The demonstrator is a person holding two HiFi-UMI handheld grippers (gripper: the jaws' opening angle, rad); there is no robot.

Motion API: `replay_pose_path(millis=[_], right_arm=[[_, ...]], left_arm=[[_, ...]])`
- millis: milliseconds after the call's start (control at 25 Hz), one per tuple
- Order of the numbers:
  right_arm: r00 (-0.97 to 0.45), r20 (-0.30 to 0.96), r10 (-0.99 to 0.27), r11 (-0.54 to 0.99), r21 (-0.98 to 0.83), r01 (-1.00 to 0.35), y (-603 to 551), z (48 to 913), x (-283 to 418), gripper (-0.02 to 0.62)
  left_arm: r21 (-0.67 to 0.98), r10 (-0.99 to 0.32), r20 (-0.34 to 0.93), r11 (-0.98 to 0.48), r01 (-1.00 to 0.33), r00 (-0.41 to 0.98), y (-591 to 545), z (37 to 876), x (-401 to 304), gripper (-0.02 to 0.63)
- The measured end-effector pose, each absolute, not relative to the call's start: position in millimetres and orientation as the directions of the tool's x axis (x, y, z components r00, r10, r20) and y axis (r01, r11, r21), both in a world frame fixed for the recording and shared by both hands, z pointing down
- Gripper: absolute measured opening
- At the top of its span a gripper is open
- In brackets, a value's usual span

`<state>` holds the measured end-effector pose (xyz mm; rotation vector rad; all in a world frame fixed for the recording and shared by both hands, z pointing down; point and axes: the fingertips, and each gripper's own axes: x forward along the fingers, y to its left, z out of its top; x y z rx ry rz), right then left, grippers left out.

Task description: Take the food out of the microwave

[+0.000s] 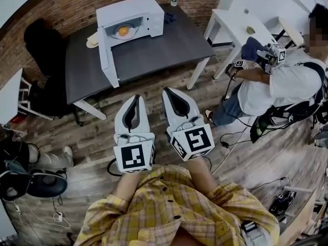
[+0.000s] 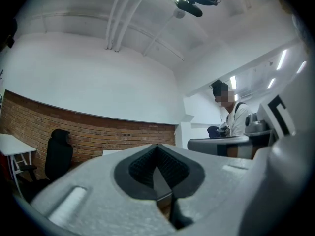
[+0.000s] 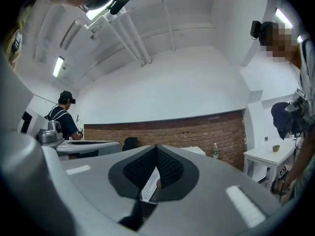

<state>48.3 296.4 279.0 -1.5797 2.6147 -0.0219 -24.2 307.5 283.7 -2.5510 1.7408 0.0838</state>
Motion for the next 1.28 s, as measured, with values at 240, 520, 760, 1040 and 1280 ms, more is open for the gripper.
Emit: replay_pose_path(millis=[240, 520, 760, 1040, 1280], right_arm=[[-0.453, -0.082, -0.888, 0.458, -0.060, -0.887, 217, 256, 42, 0.000], [-0.433, -0.068, -0.899, 0.437, -0.050, -0.898, 122, 254, 20, 0.000], [-0.399, -0.063, -0.915, 0.402, -0.044, -0.915, 65, 251, 9, 0.000], [-0.382, -0.015, -0.924, 0.382, -0.048, -0.923, 26, 271, 0, 0.000], [-0.414, -0.008, -0.910, 0.414, -0.044, -0.909, -6, 278, 0, 0.000]], left_arm=[[-0.004, -0.925, -0.077, -0.372, -0.928, 0.371, 225, 270, -29, 0.000], [0.018, -0.924, -0.082, -0.376, -0.926, 0.374, 129, 263, -50, 0.000], [0.042, -0.919, -0.088, -0.390, -0.920, 0.385, 67, 258, -65, 0.000], [0.027, -0.925, -0.023, -0.379, -0.925, 0.379, 28, 277, -78, 0.000], [0.064, -0.939, -0.016, -0.345, -0.936, 0.345, -1, 289, -72, -0.003]])
